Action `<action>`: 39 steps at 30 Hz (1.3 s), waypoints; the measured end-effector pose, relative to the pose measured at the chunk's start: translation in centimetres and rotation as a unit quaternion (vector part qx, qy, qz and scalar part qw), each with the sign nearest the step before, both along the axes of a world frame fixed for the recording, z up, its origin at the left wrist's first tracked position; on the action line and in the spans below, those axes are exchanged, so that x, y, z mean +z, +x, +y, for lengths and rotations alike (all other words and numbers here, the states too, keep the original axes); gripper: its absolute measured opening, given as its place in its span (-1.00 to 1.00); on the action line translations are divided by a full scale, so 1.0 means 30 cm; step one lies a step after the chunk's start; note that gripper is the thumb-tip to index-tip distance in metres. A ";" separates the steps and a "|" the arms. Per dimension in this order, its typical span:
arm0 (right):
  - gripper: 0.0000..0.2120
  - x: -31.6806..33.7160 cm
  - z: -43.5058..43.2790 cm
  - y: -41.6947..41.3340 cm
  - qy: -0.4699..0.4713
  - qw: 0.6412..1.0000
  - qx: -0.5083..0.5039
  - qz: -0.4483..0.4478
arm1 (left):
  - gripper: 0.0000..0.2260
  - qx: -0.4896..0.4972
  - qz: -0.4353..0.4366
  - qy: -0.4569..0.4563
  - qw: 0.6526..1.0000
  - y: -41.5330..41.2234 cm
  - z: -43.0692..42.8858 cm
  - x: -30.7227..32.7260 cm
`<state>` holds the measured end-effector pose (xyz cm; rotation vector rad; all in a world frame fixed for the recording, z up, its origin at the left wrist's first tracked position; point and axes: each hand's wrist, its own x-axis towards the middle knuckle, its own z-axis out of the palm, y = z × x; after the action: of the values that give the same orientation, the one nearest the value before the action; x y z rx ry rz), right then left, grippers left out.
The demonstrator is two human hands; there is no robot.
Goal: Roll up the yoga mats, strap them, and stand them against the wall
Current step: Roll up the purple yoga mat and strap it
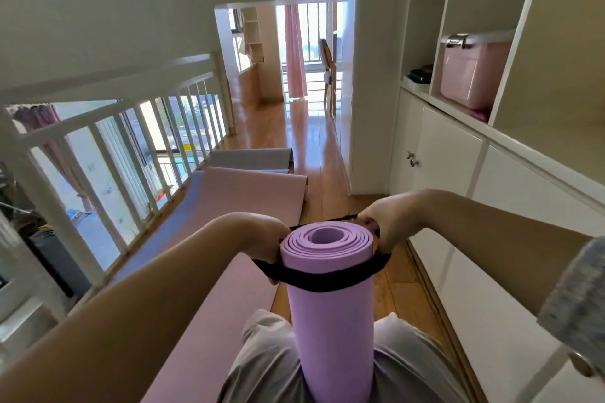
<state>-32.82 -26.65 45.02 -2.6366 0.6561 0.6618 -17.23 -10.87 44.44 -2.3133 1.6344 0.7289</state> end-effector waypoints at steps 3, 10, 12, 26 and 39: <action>-0.66 -0.062 -0.006 -0.012 0.050 0.998 0.017 0.025 | -0.69 0.024 0.053 0.034 0.998 0.002 0.019 -0.067; -0.62 -0.190 0.104 -0.143 0.147 0.985 0.057 -0.069 | -0.81 0.004 0.245 -0.035 0.969 -0.095 0.191 -0.184; -0.59 -0.180 0.106 -0.168 0.144 0.980 0.068 -0.116 | -0.81 -0.019 0.248 -0.062 0.966 -0.098 0.198 -0.172; -0.69 -0.058 -0.165 -0.036 0.012 0.977 -0.006 -0.213 | -0.81 -0.031 0.055 -0.149 0.987 0.115 -0.227 -0.081; -0.39 -0.348 -0.518 0.227 -0.021 0.967 -0.066 -0.247 | -0.65 0.024 -0.028 -0.155 0.987 0.345 -0.517 -0.262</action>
<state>-26.01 -42.21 34.58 -2.6117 0.6840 -0.0565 -6.86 -26.37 36.59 -2.5641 1.7825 0.4390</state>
